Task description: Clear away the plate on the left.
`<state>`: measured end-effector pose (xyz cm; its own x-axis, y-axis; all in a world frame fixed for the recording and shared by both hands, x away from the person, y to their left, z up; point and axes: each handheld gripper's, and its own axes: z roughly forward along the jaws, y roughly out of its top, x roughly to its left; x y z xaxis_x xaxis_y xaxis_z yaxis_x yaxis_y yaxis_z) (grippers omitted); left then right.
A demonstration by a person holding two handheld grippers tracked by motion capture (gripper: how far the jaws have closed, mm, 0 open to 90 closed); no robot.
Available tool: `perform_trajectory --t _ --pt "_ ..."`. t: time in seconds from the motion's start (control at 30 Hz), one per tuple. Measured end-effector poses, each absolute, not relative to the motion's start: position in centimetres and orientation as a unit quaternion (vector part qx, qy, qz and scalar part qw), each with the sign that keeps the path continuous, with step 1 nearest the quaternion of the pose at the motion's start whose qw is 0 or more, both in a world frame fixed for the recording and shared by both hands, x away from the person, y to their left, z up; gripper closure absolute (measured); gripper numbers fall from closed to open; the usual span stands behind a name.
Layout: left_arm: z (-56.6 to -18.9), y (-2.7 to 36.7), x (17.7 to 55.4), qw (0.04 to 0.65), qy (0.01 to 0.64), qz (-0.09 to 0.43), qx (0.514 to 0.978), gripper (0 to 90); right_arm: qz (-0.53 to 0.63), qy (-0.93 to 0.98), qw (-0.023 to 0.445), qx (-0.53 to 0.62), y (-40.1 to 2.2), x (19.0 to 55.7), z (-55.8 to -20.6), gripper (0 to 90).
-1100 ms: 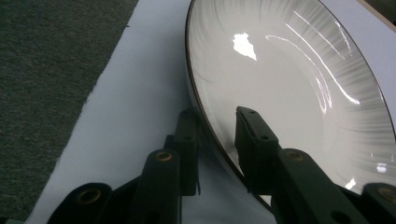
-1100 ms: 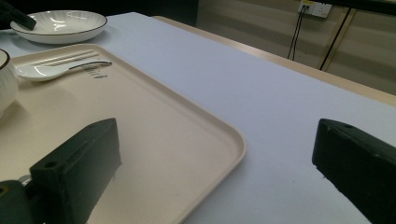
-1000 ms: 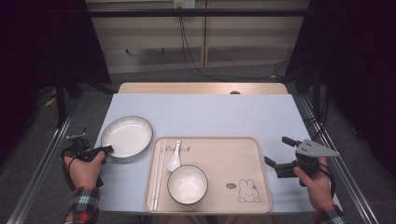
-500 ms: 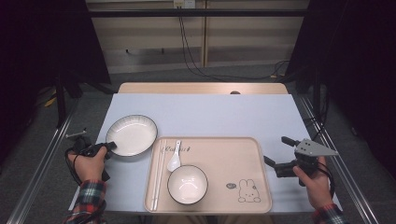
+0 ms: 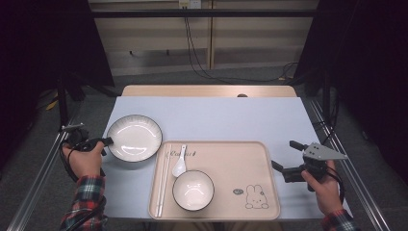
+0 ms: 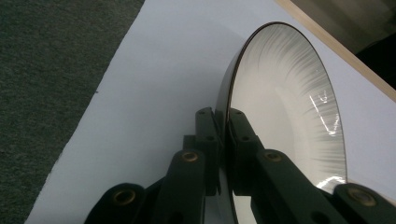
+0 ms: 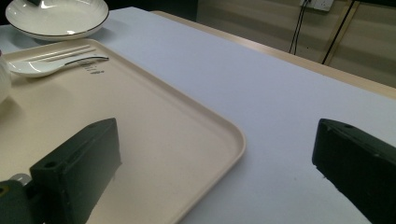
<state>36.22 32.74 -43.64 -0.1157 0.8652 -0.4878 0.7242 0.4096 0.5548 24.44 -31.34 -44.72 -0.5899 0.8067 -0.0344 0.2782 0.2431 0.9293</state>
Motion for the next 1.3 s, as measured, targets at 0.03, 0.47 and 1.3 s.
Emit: perform_trajectory --t 0.03,0.47,1.3 --pt "-43.4 32.6 36.3 0.393 0.742 0.092 0.535 85.4 0.496 0.741 0.267 0.364 -31.4 24.5 -44.7 0.4" --pt "-42.0 31.4 36.8 0.405 0.723 0.065 0.557 85.1 0.504 0.726 0.281 0.373 -32.1 24.7 -44.0 0.4" --pt "-40.2 23.7 38.4 0.421 0.653 0.013 0.63 84.9 0.539 0.694 0.243 0.411 -28.9 26.9 -42.1 0.0"
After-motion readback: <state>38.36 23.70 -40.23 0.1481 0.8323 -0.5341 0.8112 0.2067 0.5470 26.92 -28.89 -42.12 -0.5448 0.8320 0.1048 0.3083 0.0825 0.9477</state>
